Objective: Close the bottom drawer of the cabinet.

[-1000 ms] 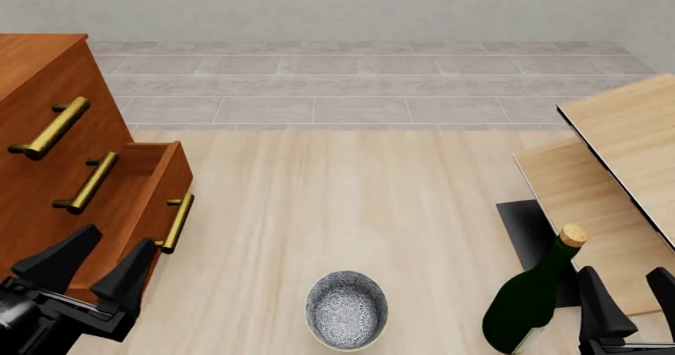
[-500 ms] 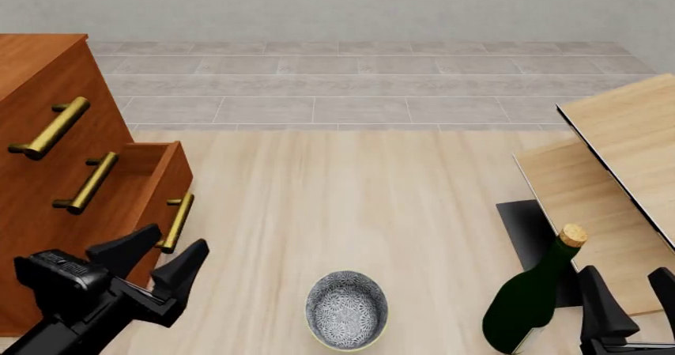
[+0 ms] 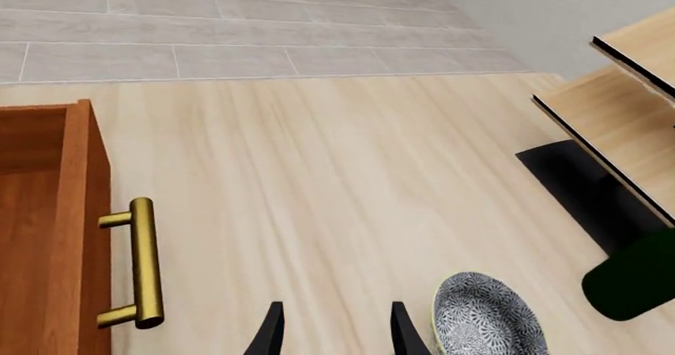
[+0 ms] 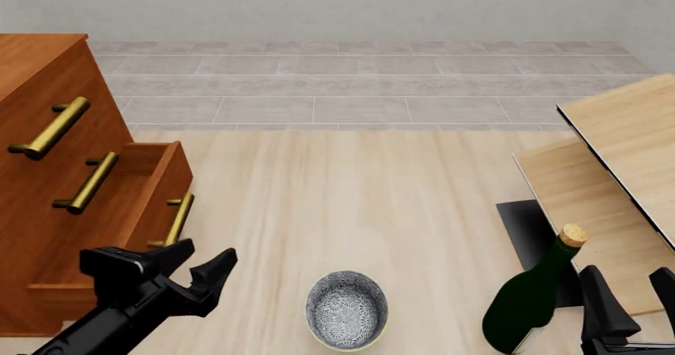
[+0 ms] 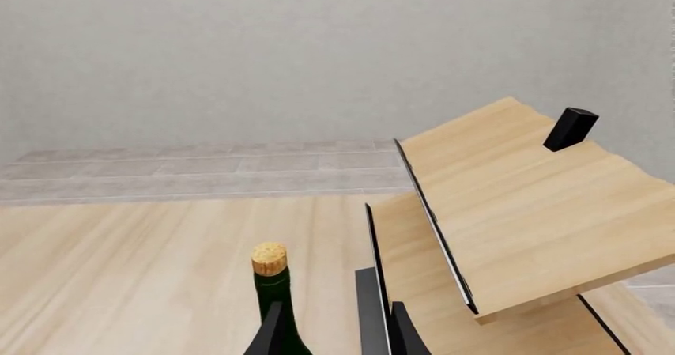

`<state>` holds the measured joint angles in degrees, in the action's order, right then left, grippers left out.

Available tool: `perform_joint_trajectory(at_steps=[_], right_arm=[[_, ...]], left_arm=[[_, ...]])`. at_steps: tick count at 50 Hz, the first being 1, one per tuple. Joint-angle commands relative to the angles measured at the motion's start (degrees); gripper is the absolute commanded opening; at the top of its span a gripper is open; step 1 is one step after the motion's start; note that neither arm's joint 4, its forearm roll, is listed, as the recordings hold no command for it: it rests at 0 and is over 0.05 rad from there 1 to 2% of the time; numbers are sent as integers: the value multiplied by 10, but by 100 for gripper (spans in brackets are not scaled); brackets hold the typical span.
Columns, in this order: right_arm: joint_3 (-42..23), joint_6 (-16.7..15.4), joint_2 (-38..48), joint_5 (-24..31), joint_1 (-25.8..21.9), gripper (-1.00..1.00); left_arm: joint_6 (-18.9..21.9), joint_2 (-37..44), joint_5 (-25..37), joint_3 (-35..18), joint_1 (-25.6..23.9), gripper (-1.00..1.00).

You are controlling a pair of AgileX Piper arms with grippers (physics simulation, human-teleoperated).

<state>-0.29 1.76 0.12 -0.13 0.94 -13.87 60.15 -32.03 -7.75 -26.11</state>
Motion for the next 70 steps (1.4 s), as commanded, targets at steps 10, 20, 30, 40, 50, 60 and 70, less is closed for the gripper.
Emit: perform_joint_trajectory(at_steps=[10,20,30,40,50,60,70], right_arm=[[1,1,0,-1,0,100],[0,0,0,1,-2,100],[1,-4,1,2,-6,100],[1,-4,0,2,-5,100],[1,-4,0,1,-5,100],[0,-2,0,1,-3,100],[1,1,0,-1,-2,100]], left_arm=[[-37,131,-106,24,22,100],[-23,155,-120,27,42,100],[-1,185,-149,35,75,100],[4,206,-162,37,89,100],[12,244,-195,43,108,100],[34,251,-195,42,132,100],[56,248,-198,47,154,100]])
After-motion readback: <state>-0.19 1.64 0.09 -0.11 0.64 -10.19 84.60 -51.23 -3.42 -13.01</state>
